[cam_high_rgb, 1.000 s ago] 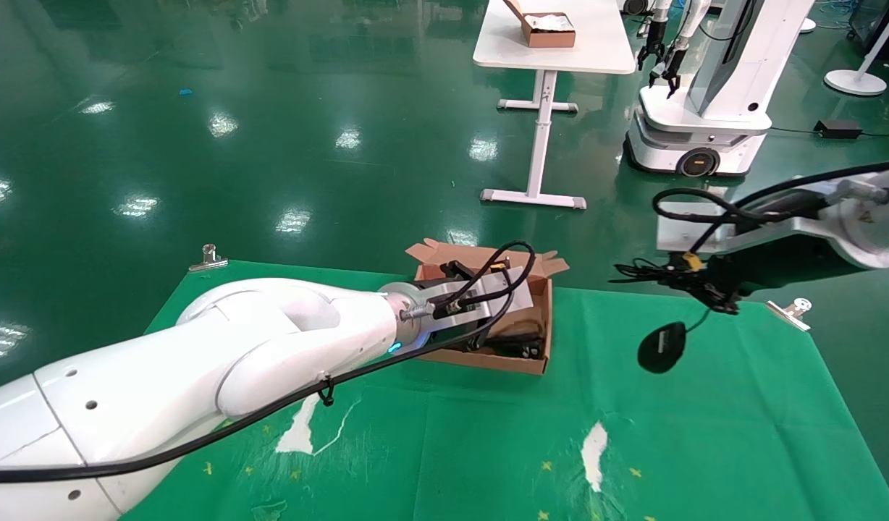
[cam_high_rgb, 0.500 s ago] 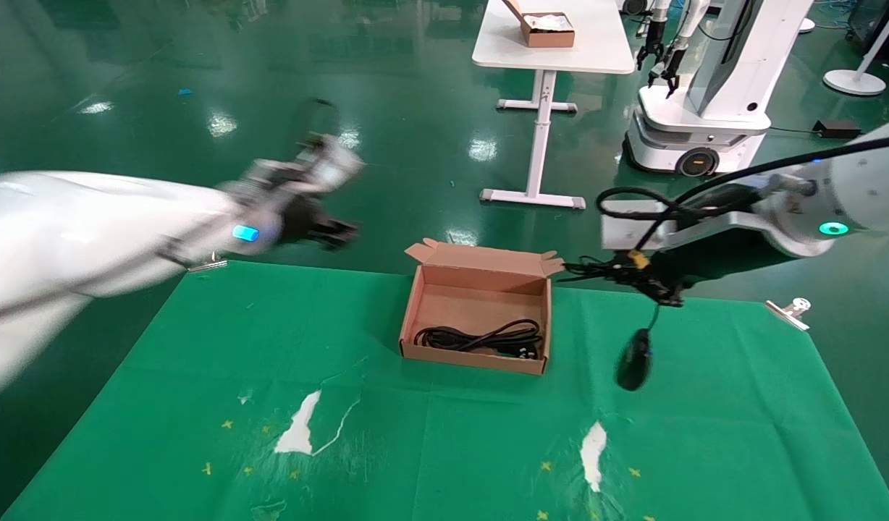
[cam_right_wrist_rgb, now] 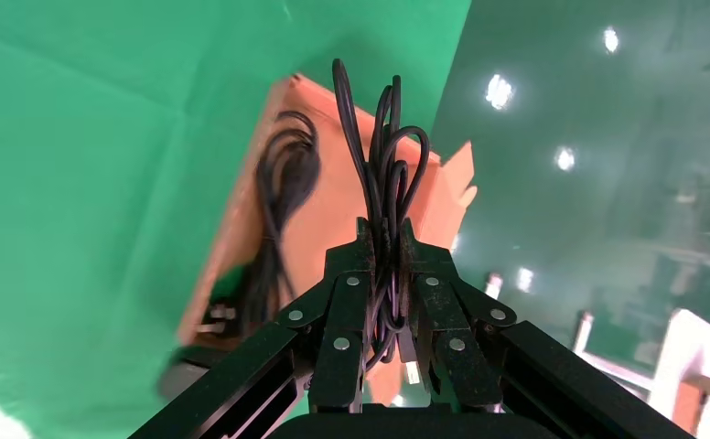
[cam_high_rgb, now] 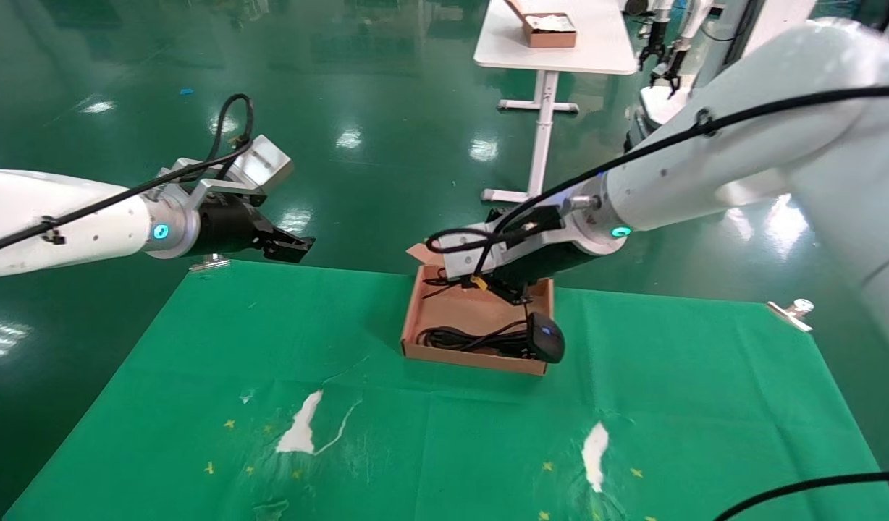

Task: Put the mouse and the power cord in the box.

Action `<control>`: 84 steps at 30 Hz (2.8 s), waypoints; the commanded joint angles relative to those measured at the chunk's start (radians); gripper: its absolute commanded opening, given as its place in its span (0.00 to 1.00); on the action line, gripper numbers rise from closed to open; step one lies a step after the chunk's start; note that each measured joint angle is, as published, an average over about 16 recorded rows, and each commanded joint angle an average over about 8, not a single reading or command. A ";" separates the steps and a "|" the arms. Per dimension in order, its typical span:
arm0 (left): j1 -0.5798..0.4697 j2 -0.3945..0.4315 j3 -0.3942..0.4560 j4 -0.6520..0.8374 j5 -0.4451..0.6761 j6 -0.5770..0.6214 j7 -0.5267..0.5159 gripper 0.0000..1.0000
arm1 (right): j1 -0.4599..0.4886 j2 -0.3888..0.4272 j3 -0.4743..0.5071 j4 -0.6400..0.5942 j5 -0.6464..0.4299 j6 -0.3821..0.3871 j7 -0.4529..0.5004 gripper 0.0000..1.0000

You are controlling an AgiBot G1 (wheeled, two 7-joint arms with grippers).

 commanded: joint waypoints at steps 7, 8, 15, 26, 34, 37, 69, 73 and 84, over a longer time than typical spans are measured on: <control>0.000 0.002 -0.002 0.005 -0.005 0.000 0.008 1.00 | -0.051 -0.043 -0.088 -0.028 0.074 0.239 -0.105 0.00; 0.000 0.002 -0.002 0.006 -0.005 0.000 0.008 1.00 | -0.057 -0.043 -0.105 -0.022 0.089 0.254 -0.106 0.00; 0.000 0.003 -0.003 0.009 -0.008 0.001 0.013 1.00 | -0.105 -0.041 -0.219 -0.034 0.180 0.290 -0.085 0.00; -0.001 0.001 -0.004 0.012 -0.011 0.001 0.015 1.00 | -0.148 -0.039 -0.302 -0.117 0.207 0.306 -0.054 1.00; -0.001 0.002 -0.004 0.012 -0.011 0.001 0.015 1.00 | -0.142 -0.038 -0.290 -0.103 0.205 0.300 -0.058 1.00; -0.001 0.002 -0.004 0.012 -0.011 0.001 0.015 1.00 | -0.140 -0.038 -0.287 -0.100 0.204 0.298 -0.059 1.00; 0.000 0.003 -0.004 0.011 -0.011 0.001 0.015 1.00 | -0.351 0.200 -0.004 0.151 0.500 0.079 0.051 1.00; 0.000 0.003 -0.004 0.011 -0.011 0.001 0.015 1.00 | -0.396 0.250 0.055 0.202 0.563 0.033 0.075 1.00; 0.027 -0.014 -0.038 -0.009 -0.047 0.028 0.040 1.00 | -0.521 0.388 0.215 0.343 0.737 -0.092 0.140 1.00</control>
